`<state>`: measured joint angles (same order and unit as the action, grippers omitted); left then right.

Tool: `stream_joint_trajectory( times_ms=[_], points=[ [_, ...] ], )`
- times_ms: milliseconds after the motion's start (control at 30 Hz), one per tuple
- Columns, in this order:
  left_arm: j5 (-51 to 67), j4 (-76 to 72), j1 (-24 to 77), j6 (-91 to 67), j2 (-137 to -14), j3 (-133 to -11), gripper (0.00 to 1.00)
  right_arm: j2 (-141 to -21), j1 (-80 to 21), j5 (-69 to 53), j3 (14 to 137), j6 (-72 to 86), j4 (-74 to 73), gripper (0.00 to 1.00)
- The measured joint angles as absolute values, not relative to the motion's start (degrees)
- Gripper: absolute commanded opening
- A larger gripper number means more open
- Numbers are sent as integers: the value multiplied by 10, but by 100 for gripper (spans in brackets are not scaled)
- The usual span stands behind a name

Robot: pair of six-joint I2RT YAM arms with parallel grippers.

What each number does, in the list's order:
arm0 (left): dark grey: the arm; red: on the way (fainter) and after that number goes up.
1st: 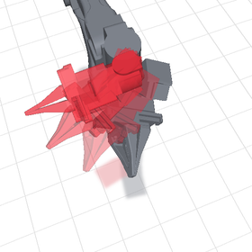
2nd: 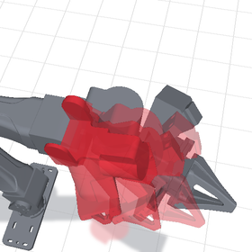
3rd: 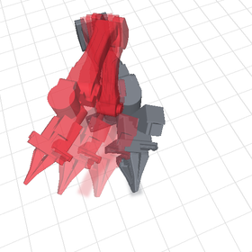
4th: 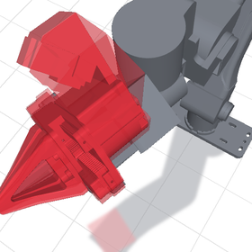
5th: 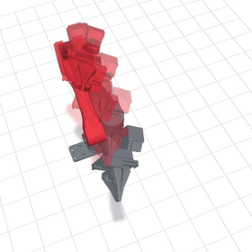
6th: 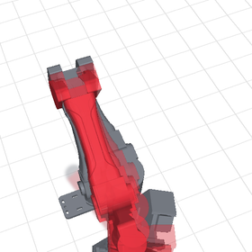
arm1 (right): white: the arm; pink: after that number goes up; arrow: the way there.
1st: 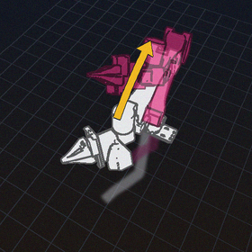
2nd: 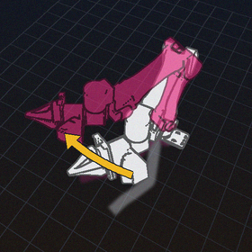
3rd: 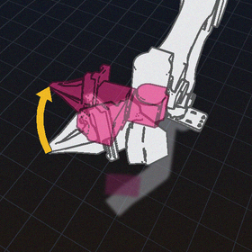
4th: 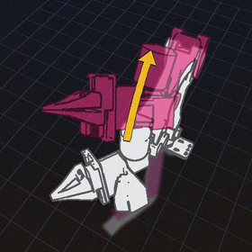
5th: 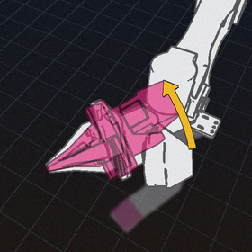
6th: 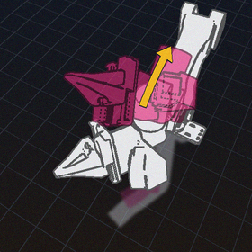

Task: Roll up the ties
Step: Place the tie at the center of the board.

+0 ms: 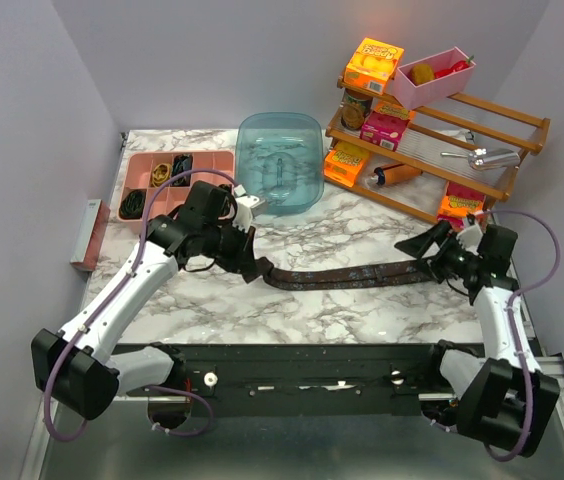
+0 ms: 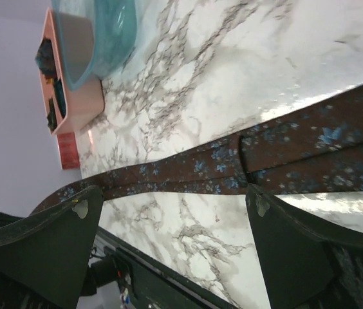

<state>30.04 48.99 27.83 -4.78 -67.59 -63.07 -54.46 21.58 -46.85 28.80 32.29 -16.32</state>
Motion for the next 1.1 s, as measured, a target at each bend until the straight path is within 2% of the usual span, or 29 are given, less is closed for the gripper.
stream_joint_trajectory(
  times_ms=[300,600,967,1100],
  points=[
    [255,536,278,-71,-680,-633,1,-662,5,-380,402,287,-166,100],
    [196,575,278,-95,-725,-633,1,-817,-163,-274,518,228,-211,100],
    [121,622,278,-111,-791,-651,4,-891,-239,-199,572,194,-250,100],
    [96,634,278,-116,-811,-662,9,-906,-251,-182,582,188,-258,100]
  ],
)
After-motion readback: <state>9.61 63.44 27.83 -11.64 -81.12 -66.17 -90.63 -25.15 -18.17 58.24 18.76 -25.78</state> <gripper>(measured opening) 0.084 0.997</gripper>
